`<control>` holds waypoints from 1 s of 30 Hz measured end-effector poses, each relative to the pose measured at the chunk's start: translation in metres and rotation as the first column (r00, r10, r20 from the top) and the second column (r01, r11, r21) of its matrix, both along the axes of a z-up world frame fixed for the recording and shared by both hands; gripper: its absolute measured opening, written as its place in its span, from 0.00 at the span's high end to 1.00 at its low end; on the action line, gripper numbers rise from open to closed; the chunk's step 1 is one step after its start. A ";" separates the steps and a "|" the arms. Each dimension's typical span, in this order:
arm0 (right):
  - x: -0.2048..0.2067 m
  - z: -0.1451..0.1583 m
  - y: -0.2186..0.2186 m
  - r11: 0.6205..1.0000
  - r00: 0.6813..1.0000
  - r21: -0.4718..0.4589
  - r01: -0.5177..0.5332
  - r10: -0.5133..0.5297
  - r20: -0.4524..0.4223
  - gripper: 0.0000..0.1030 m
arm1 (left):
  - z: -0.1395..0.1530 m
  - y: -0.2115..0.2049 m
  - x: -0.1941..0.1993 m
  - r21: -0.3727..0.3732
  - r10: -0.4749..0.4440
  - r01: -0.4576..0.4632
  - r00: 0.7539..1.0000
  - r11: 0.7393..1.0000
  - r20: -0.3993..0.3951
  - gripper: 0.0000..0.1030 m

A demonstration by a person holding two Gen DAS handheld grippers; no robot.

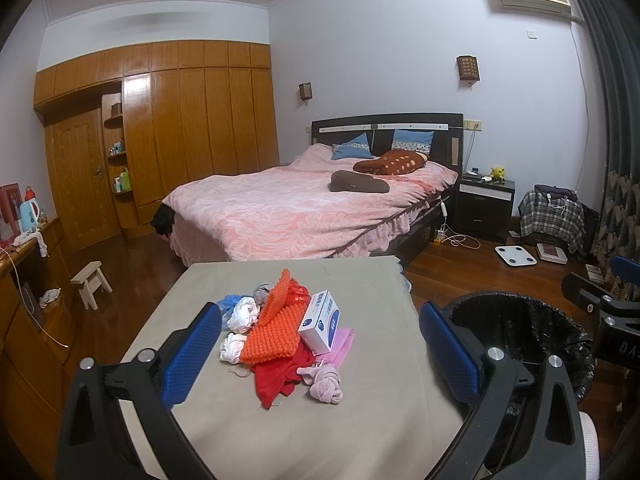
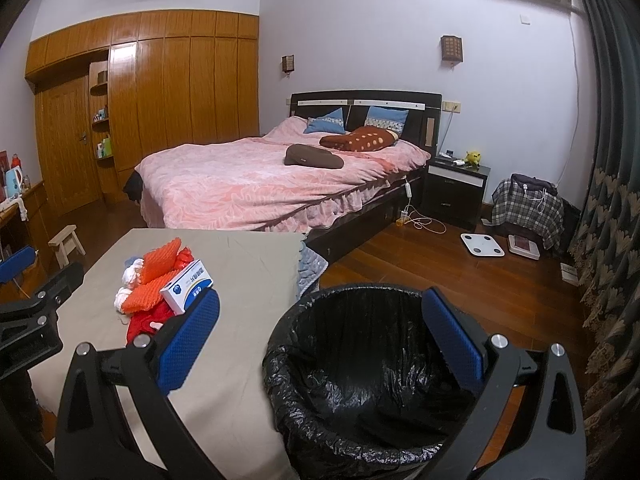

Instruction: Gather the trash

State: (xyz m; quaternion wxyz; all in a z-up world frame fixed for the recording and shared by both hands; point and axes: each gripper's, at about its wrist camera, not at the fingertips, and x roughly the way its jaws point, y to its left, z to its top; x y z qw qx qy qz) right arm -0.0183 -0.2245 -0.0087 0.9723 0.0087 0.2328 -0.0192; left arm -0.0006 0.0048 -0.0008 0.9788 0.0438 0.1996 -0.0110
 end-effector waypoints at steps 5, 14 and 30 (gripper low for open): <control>0.001 0.000 0.001 1.000 1.000 -0.002 -0.001 0.001 -0.001 0.05 | 0.000 0.000 0.000 0.001 -0.001 0.001 1.000 1.000 0.000 0.06; 0.005 -0.001 0.000 1.000 1.000 -0.003 -0.002 0.002 -0.002 0.05 | 0.000 0.000 0.000 0.000 -0.001 0.001 1.000 1.000 -0.001 0.06; 0.008 0.002 0.001 1.000 1.000 -0.009 -0.003 0.003 -0.007 0.05 | -0.001 0.001 0.001 0.000 0.000 0.000 1.000 1.000 -0.003 0.06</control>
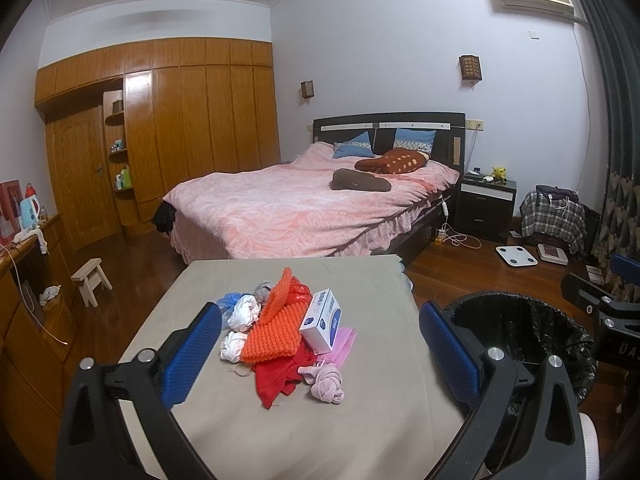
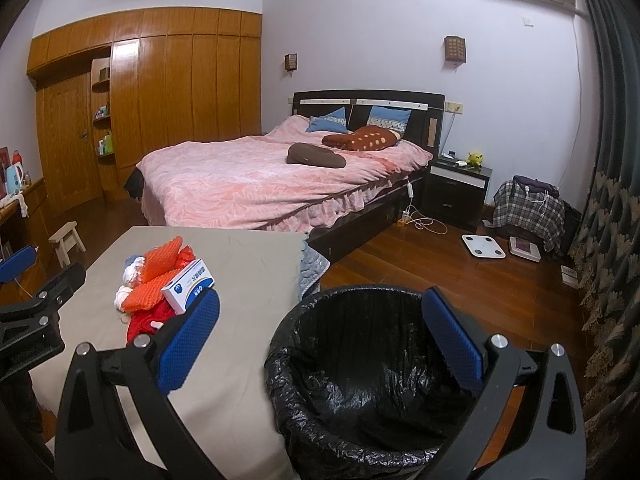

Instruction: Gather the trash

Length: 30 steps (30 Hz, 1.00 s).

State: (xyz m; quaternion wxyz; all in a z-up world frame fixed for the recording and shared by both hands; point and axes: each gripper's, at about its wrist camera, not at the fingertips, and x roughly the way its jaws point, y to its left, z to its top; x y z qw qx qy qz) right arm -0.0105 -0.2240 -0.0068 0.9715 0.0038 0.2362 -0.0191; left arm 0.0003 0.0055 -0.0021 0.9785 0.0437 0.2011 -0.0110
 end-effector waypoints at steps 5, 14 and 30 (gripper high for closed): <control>0.000 -0.001 0.002 1.000 1.000 -0.001 -0.001 0.001 0.001 0.05 | -0.001 0.002 0.000 -0.001 0.001 -0.001 1.000 1.000 -0.003 0.06; 0.003 -0.003 0.007 1.000 1.000 -0.005 -0.010 0.010 0.000 0.05 | -0.006 0.008 0.002 -0.007 0.009 -0.009 1.000 1.000 -0.007 0.06; 0.044 -0.033 0.069 0.990 0.990 0.045 -0.136 0.137 -0.015 0.05 | -0.041 0.074 0.034 0.000 0.114 -0.115 0.991 0.993 -0.066 0.06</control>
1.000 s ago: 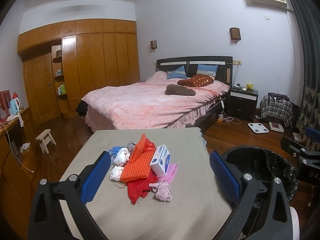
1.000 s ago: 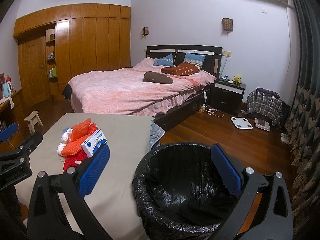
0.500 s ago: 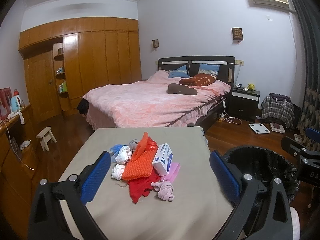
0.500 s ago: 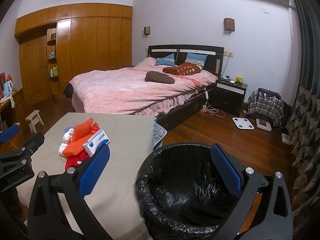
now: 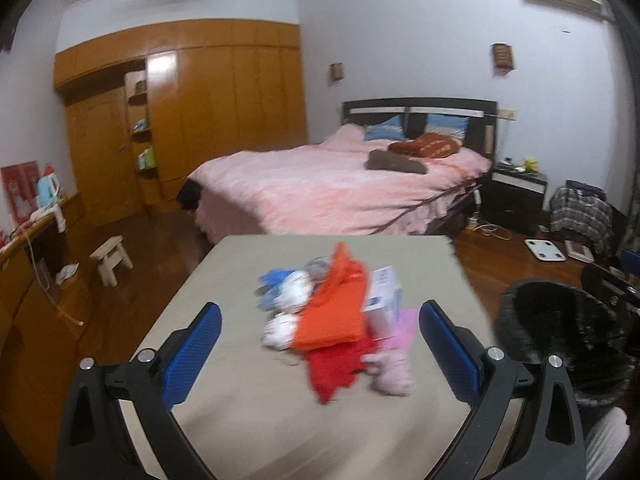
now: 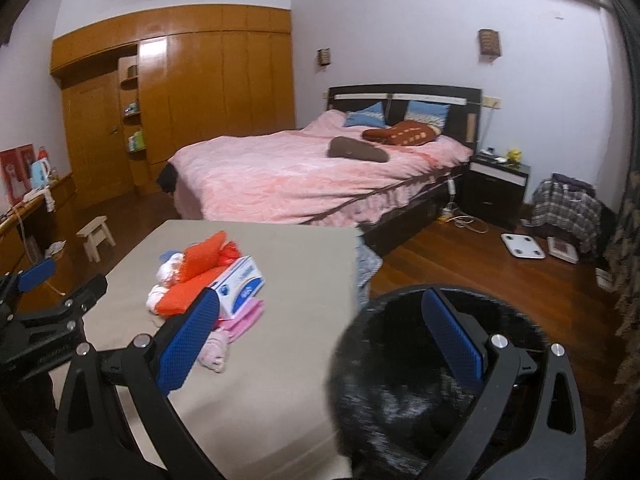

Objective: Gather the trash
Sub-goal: 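Grasp the pink cloth with the right gripper while the left gripper grasps the white plastic bag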

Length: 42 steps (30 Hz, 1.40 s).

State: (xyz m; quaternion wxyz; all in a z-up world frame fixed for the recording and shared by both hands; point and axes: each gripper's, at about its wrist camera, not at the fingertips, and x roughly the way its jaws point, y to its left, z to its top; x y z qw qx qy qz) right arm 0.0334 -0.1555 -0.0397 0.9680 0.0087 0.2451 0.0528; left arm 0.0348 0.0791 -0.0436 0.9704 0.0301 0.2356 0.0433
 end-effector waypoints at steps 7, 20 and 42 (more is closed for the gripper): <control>0.041 -0.044 0.044 0.998 0.994 0.013 -0.067 0.068 -0.090 0.05 | -0.032 0.053 0.022 -0.013 0.091 -0.092 0.994 0.996 -0.053 0.06; 0.093 -0.121 0.101 0.990 0.952 0.004 -0.141 0.137 -0.275 0.24 | -0.080 0.090 0.056 -0.029 0.128 -0.132 0.983 0.991 -0.129 0.10; 0.092 -0.138 0.124 0.951 0.883 0.078 -0.298 0.306 -0.355 0.68 | -0.096 0.088 0.069 -0.064 0.078 -0.092 0.977 0.994 -0.197 0.12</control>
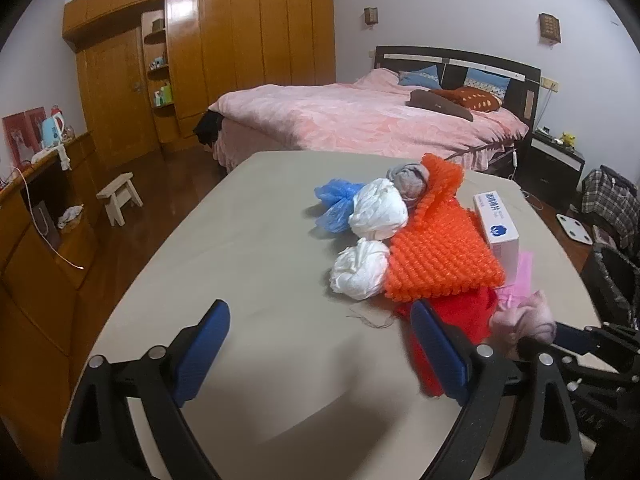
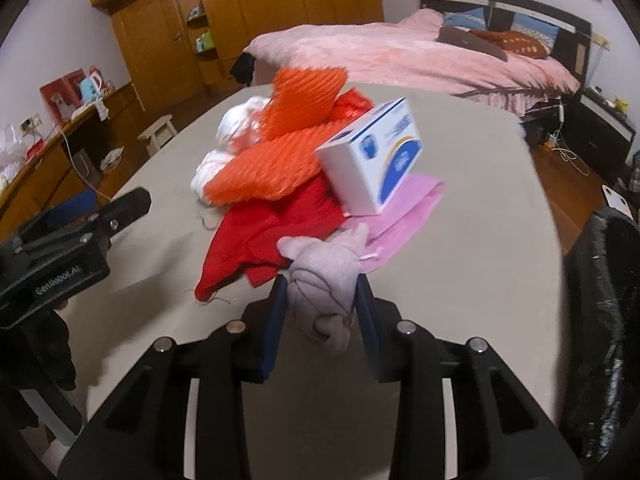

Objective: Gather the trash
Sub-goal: 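Grasp the pink cloth with the right gripper while the left gripper grasps the white plastic bag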

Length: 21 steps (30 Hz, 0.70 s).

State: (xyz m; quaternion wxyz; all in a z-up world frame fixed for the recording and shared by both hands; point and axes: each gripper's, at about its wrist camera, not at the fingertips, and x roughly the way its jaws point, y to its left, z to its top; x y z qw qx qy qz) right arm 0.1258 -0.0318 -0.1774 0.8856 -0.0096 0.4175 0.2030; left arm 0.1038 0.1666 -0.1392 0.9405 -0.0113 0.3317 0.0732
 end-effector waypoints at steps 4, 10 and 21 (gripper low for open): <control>0.002 0.011 -0.016 1.000 0.999 0.004 0.028 -0.028 0.028 0.68 | 0.002 -0.009 0.004 -0.021 -0.015 0.015 1.000 1.000 0.011 0.13; 0.012 0.023 -0.029 0.999 0.997 0.019 0.050 -0.051 0.061 0.68 | 0.006 -0.024 0.017 0.006 -0.047 0.047 0.998 0.999 0.035 0.18; 0.046 0.030 -0.023 0.997 0.991 0.019 0.073 -0.075 0.114 0.68 | -0.011 0.010 0.061 0.024 0.013 -0.013 1.000 1.000 -0.004 0.35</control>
